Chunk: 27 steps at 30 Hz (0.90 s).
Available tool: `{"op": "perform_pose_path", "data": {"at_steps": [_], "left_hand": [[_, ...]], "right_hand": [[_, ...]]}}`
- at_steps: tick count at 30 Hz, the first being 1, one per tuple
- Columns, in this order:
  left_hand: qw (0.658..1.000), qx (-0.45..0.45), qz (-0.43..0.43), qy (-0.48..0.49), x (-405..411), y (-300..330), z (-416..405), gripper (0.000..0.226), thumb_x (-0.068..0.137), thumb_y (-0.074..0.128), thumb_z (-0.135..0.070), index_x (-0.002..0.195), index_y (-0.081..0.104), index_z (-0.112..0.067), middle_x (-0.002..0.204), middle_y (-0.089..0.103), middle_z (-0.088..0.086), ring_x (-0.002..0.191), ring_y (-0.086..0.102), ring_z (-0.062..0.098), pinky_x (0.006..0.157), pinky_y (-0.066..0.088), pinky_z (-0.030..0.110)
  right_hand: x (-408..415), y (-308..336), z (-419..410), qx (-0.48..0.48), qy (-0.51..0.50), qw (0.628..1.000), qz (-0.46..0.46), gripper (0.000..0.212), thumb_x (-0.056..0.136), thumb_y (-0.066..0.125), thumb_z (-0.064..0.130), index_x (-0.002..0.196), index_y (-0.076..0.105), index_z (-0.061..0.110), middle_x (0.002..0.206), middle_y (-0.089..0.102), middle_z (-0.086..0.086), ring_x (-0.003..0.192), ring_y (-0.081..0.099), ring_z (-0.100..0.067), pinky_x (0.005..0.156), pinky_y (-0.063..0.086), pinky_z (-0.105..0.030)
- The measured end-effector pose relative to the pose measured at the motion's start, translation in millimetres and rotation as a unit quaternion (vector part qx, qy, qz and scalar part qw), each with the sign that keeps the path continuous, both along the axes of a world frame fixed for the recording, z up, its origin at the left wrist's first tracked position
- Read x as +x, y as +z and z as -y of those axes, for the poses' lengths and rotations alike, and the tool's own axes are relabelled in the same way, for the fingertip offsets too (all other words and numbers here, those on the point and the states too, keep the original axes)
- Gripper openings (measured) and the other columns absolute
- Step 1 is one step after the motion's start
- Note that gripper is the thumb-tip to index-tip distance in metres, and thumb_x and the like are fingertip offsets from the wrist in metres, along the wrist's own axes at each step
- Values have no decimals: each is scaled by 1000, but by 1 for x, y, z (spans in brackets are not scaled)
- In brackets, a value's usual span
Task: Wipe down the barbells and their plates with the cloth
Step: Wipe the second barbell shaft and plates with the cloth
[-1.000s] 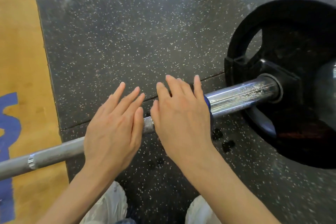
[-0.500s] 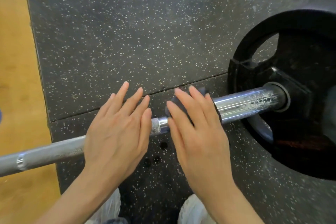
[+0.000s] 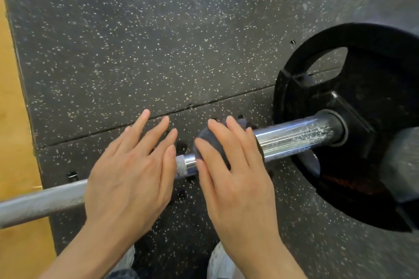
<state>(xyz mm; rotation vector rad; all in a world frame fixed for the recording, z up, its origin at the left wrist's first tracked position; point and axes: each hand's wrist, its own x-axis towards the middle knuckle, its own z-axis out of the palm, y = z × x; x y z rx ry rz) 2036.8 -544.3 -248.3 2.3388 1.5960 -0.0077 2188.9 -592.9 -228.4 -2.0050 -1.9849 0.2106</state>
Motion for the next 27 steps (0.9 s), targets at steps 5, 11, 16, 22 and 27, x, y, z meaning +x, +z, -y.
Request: {"op": "perform_pose_path", "data": {"at_steps": [5, 11, 16, 22, 27], "left_hand": [[1000, -16, -9, -7, 0, 1, 0, 60, 105, 15, -33, 136, 63, -15, 145, 56, 3, 149, 31, 23, 107, 33, 40], [1000, -3, -10, 1, -1, -1, -4, 58, 105, 19, -33, 134, 65, -14, 145, 56, 3, 148, 34, 23, 103, 37, 40], [1000, -8, -18, 4, 0, -1, -12, 58, 104, 18, -35, 132, 66, -21, 143, 58, 0, 146, 37, 20, 100, 47, 41], [1000, -2, 2, 2, -1, -2, -26, 60, 104, 15, -37, 133, 66, -23, 139, 61, -3, 142, 43, 15, 108, 45, 39], [994, 104, 24, -15, -2, -1, -29, 47, 107, 29, -30, 142, 56, -14, 147, 53, 4, 146, 37, 24, 118, 33, 46]], "right_hand": [[-3, 24, -66, -159, 29, 987, 20, 36, 89, 66, 22, 59, 45, 19, 63, 48, 0, 58, 44, -19, 57, 32, -26], [1, -12, 4, 47, -3, 998, -42, 21, 101, 58, 17, 110, 75, 9, 132, 64, -11, 134, 51, -29, 119, 34, -45], [5, -15, -30, 43, 20, 998, -36, 29, 102, 47, 20, 95, 75, 12, 110, 71, -5, 110, 62, -22, 113, 40, -41], [2, -37, -19, 129, 13, 987, -92, 21, 103, 54, 17, 115, 71, 12, 129, 64, -5, 131, 52, -21, 120, 30, -44], [8, -44, -31, 167, 51, 983, -50, 26, 105, 50, 20, 120, 70, 13, 138, 60, -8, 138, 46, -25, 120, 30, -44]]}}
